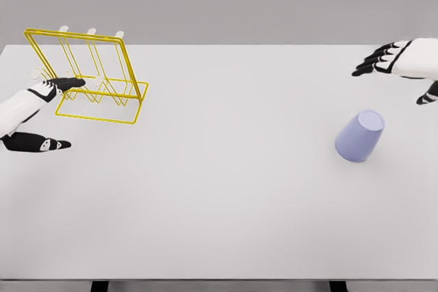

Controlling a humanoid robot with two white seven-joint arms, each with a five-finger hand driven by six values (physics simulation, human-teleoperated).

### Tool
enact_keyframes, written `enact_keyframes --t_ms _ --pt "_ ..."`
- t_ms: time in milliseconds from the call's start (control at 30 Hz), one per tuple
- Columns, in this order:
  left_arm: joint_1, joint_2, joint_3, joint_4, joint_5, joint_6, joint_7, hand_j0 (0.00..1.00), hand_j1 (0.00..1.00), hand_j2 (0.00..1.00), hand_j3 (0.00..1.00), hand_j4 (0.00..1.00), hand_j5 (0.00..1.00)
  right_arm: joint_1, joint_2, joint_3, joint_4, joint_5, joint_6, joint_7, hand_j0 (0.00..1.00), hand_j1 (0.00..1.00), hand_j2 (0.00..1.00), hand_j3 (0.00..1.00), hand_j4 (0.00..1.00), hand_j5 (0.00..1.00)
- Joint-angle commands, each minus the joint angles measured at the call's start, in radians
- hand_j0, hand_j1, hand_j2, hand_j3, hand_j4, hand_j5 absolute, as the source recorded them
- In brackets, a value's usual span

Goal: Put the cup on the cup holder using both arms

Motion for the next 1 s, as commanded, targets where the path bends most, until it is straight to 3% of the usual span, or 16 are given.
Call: enact_keyframes --t_ms 0,133,467,700,967 --pt "0.000 0.001 0.000 0.000 0.008 0.002 0.000 1.00 1.00 1.00 1.00 1.00 1.00 0.000 0.004 0.046 0.037 -0.002 0.003 0.001 1.00 1.00 1.00 1.00 1.00 1.00" --pt "0.000 0.001 0.000 0.000 0.006 0.002 0.000 1.00 1.00 1.00 1.00 1.00 1.00 -0.002 0.075 0.090 0.116 0.057 0.003 0.001 1.00 1.00 1.00 1.00 1.00 1.00" --pt "0.002 0.001 0.000 0.000 0.005 0.002 0.000 1.00 1.00 1.00 1.00 1.00 1.00 0.000 0.093 0.162 0.129 0.062 0.003 0.001 1.00 1.00 1.00 1.00 1.00 1.00" --pt "0.002 0.001 0.000 0.000 0.005 0.002 0.000 1.00 1.00 1.00 1.00 1.00 1.00 -0.002 0.142 0.176 0.172 0.091 0.003 0.001 1.00 1.00 1.00 1.00 1.00 1.00" --pt "0.003 0.001 0.000 0.000 0.005 0.002 0.000 1.00 1.00 1.00 1.00 1.00 1.00 -0.002 0.155 0.178 0.189 0.093 0.003 0.001 1.00 1.00 1.00 1.00 1.00 1.00"
